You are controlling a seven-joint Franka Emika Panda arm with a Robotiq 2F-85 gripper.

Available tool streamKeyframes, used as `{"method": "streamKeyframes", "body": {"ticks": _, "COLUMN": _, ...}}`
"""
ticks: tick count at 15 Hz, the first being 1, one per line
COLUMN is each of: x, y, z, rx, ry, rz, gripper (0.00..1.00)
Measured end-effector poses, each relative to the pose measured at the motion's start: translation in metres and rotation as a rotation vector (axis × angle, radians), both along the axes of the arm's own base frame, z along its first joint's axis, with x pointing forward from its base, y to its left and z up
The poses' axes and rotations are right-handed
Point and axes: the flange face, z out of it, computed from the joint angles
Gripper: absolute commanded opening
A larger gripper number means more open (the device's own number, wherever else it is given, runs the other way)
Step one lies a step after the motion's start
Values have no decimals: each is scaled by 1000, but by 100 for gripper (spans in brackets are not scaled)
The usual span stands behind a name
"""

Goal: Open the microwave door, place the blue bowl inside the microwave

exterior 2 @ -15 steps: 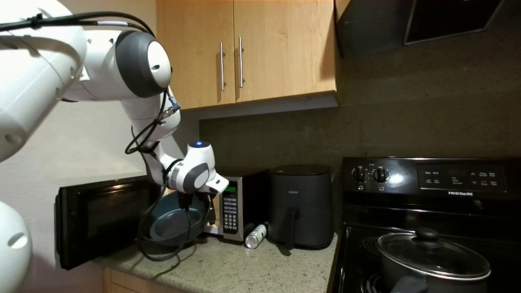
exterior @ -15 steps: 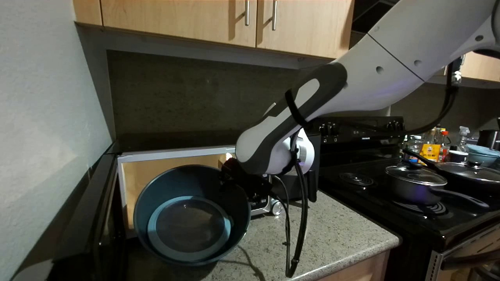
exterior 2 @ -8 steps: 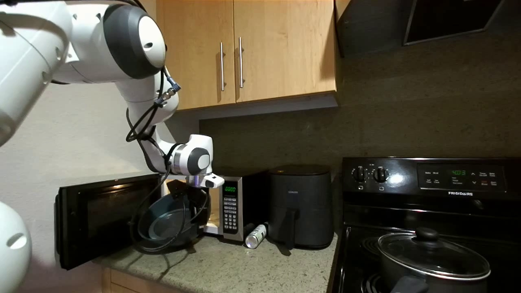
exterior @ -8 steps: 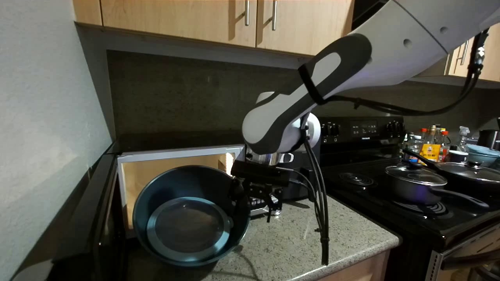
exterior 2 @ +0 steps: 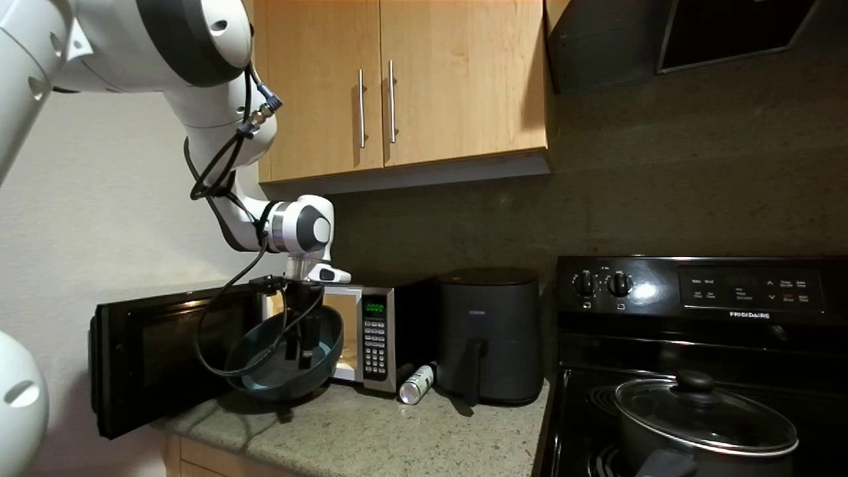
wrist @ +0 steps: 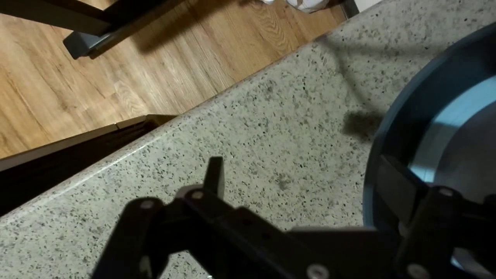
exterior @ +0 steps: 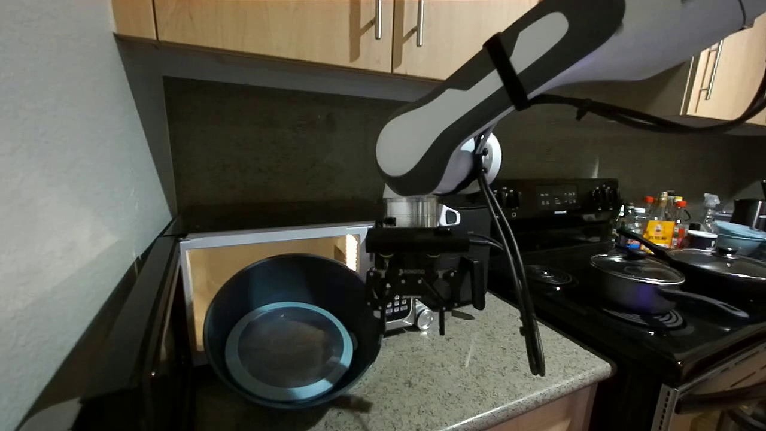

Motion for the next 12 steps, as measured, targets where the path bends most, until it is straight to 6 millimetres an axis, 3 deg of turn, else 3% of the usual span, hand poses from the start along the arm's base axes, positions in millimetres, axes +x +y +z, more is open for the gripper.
{"method": "streamKeyframes", "body": {"ticks": 4, "x": -7, "y": -6, "z": -6, "rx": 8, "ry": 15, "rz": -9, "gripper": 100}}
{"method": "streamKeyframes", "body": {"ticks": 9, "x": -53, "y": -42, "z": -39, "rx": 103, "ry": 47, "rz": -98, "gripper": 100}}
{"method": "streamKeyframes", "body": {"ticks": 12, "x": -66, "y": -56, "z": -44, "rx": 115, "ry": 42, "rz": -121, "gripper": 100}}
